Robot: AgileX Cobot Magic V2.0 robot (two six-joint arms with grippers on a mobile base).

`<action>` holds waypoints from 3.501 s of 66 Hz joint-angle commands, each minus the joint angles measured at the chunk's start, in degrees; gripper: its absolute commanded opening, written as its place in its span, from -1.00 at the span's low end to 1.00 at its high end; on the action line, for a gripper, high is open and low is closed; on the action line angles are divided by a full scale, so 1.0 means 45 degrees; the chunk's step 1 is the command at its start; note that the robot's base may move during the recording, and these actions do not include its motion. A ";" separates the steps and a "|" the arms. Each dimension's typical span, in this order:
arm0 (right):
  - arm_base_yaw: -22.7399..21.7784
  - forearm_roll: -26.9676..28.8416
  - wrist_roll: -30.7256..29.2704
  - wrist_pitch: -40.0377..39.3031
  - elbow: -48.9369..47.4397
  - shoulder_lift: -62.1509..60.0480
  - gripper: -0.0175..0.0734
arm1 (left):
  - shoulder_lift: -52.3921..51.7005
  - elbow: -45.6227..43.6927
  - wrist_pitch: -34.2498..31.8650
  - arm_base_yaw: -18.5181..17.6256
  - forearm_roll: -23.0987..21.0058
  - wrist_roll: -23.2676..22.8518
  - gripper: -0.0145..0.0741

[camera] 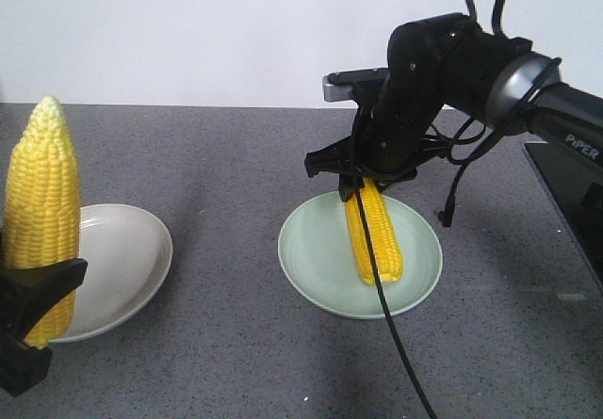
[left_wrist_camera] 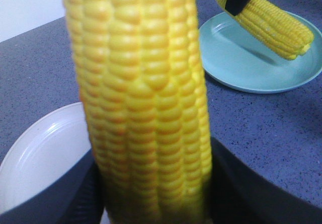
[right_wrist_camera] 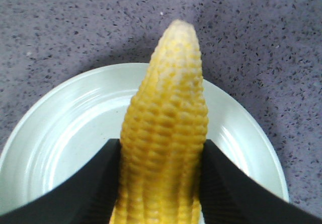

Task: Distribute corn equally
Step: 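Lay the cob flat on the pale green plate with the right gripper, then open the right gripper and withdraw it from the plate, then lower the left gripper's cob onto the beige plate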

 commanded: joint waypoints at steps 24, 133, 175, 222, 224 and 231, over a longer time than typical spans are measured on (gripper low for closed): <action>-0.0012 -0.0222 0.0140 -0.0449 -0.0427 -0.0066 -0.06 | -0.0049 -0.0344 -0.0799 -0.0057 0.0032 -0.0025 -0.16; 0.2806 -0.3473 0.0962 -0.4443 0.7152 -0.8430 0.40 | -0.0015 -0.0344 -0.0943 -0.0057 0.0026 -0.0038 -0.16; 0.2794 -0.4264 0.0947 -0.6130 1.1164 -1.1829 0.40 | 0.0601 -0.1525 -0.0900 -0.0017 0.2143 -0.1111 -0.13; 0.2794 -0.4264 0.0947 -0.6072 1.1164 -1.1829 0.40 | 0.7008 -0.6867 0.5493 0.2721 0.2735 -0.0667 -0.12; 0.2794 -0.4264 0.0947 -0.6072 1.1164 -1.1829 0.40 | 0.7317 -0.7122 0.5713 0.2931 0.2480 -0.0466 -0.12; 0.2794 -0.4264 0.0947 -0.6072 1.1164 -1.1829 0.40 | 0.8112 -0.7735 0.6141 0.3638 0.1233 0.0394 -0.12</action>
